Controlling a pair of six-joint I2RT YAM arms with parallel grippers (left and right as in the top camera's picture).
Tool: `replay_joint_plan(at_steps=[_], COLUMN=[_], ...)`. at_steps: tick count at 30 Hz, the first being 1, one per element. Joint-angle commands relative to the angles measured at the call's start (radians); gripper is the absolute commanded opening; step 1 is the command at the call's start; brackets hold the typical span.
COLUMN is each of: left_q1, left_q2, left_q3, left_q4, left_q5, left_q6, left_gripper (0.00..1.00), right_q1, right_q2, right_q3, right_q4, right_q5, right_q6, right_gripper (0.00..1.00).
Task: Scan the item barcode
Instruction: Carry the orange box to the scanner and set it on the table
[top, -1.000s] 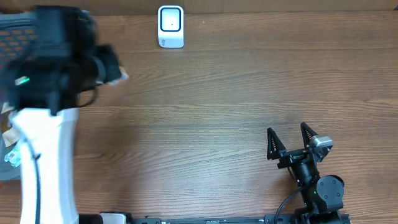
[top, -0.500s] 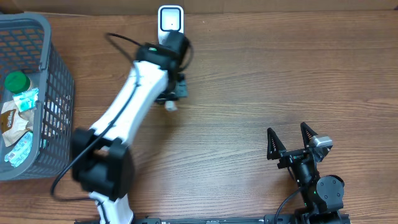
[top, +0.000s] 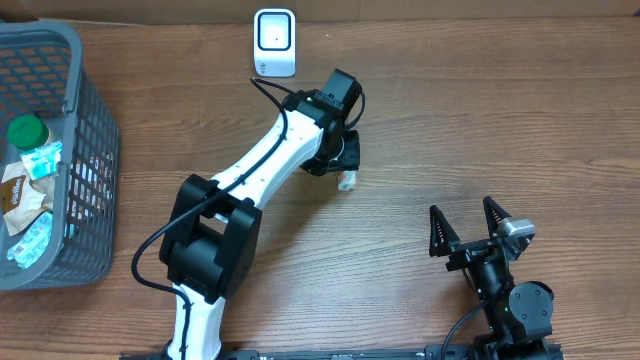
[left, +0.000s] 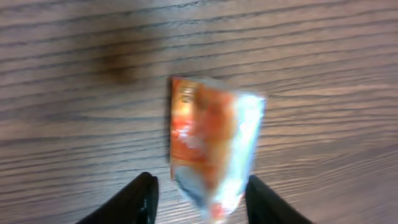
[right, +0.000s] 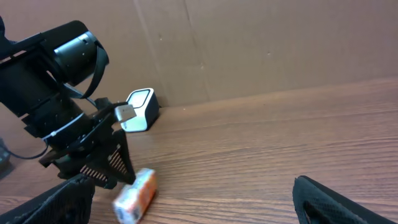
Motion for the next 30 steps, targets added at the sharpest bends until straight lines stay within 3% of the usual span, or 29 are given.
replay_joint_plan(at_steps=[1, 6, 12, 21, 26, 30], left_q1=[0.030, 0.092, 0.161, 0.256, 0.406, 0.610], left_q2=[0.008, 0.006, -0.035, -0.294, -0.464, -0.550], left_q3=[-0.005, -0.003, 0.040, 0.210, 0.221, 0.221], left_q4=[-0.002, -0.030, -0.102, -0.287, -0.331, -0.374], left_q5=[0.056, 0.056, 0.049, -0.180, -0.231, -0.234], left_q6=[-0.042, -0.026, 0.057, 0.093, 0.093, 0.094], left_gripper=[0.54, 0.56, 0.50, 0.54, 0.59, 0.62], right_q1=[-0.003, -0.003, -0.003, -0.003, -0.003, -0.003], right_q2=[-0.010, -0.010, -0.010, -0.010, -0.010, -0.010], right_q3=[-0.010, -0.010, -0.010, -0.010, -0.010, -0.010], right_q4=[0.004, 0.004, 0.004, 0.004, 0.004, 0.004], right_q5=[-0.001, -0.001, -0.001, -0.001, -0.001, -0.001], right_q6=[-0.002, -0.002, -0.002, -0.002, -0.002, -0.002], right_gripper=[1.00, 1.00, 1.00, 1.00, 1.00, 1.00])
